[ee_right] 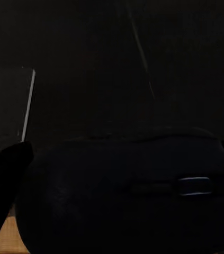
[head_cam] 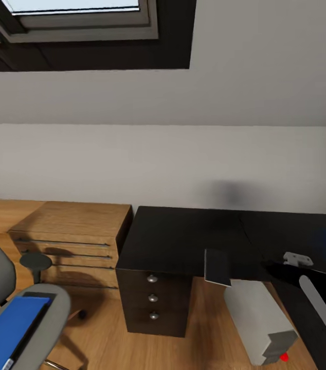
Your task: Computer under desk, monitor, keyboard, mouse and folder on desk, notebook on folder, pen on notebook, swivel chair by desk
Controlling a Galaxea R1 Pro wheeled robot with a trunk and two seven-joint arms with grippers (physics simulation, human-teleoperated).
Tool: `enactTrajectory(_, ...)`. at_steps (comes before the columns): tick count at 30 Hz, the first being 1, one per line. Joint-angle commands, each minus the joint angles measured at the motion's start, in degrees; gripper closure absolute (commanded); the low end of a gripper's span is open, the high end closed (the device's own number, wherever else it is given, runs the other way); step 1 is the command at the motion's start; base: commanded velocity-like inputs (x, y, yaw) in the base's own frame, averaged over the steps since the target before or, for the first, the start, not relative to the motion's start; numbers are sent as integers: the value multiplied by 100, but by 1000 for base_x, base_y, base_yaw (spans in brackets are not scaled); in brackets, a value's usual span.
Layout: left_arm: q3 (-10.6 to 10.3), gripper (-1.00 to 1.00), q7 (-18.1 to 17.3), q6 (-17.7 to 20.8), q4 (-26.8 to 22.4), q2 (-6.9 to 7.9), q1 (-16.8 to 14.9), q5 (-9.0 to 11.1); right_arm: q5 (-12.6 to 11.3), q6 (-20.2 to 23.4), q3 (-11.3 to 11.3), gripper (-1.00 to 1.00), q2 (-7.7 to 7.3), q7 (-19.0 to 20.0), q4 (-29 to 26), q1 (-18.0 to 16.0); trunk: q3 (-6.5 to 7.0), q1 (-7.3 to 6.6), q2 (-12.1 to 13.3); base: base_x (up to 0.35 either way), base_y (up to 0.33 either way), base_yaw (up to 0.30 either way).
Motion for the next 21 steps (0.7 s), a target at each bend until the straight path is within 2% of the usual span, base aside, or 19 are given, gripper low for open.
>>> enactTrajectory(1,-22,-100,47,2,-8,8,-2,41,90,28,-2,100,-45,34,56,-4,-4,1,-5,0,0,-284)
enactTrajectory(4,-19,-100,47,-267,3,10,-2,-136,424,30,-7,100,-78,78,335,-7,5,1,-5,0,-22,-284)
enactTrajectory(8,-17,-100,47,-353,186,14,-2,-211,779,21,-17,100,-83,99,606,-13,16,1,-5,0,-67,-284)
enactTrajectory(21,-24,-100,47,-497,240,2,-2,-226,826,-21,17,100,-62,95,637,-13,56,1,-5,0,-55,-284)
